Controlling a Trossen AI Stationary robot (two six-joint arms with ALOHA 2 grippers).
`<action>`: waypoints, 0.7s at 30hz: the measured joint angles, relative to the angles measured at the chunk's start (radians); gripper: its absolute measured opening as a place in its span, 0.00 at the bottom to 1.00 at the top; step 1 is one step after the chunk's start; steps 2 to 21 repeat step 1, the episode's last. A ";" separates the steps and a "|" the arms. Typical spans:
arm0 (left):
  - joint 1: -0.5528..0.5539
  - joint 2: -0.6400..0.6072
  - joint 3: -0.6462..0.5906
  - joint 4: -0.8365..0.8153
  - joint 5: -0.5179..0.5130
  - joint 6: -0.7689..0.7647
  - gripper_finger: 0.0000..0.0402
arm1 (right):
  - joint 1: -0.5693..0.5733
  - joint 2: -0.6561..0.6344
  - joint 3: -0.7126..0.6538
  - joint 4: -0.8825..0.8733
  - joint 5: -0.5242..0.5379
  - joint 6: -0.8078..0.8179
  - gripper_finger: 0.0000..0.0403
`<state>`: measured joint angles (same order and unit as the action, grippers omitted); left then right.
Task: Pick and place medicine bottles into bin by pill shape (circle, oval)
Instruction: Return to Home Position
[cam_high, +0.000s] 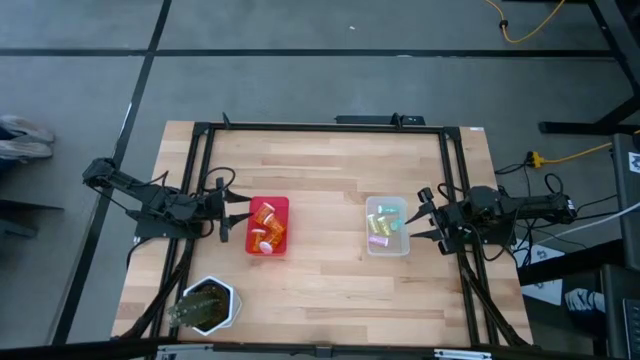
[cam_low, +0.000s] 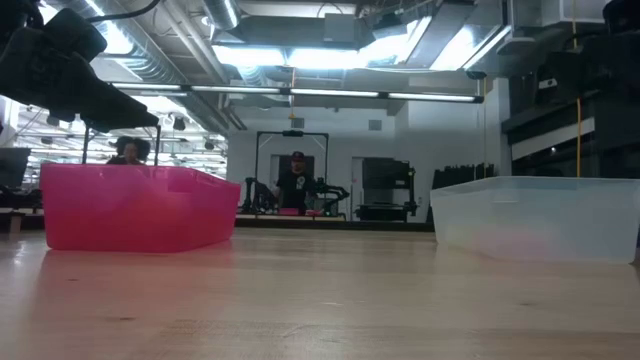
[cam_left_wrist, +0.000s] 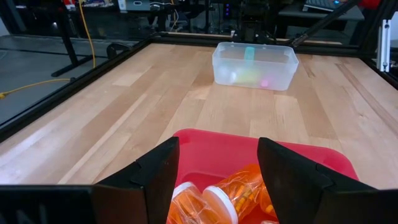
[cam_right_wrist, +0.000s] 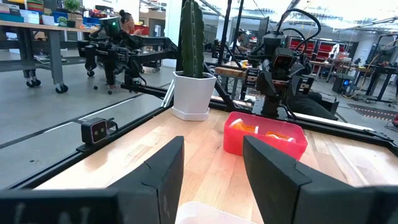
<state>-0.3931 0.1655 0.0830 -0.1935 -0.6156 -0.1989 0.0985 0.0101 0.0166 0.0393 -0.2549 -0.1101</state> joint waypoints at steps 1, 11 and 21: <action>0.000 0.000 0.000 0.000 0.000 0.000 0.53 | 0.000 0.000 0.000 0.000 0.000 0.000 0.41; 0.000 0.000 0.000 0.000 0.000 0.000 0.53 | 0.000 0.000 0.000 0.000 0.000 0.000 0.41; 0.000 0.000 0.000 0.000 0.000 0.000 0.53 | 0.000 0.000 0.000 0.000 0.000 0.000 0.41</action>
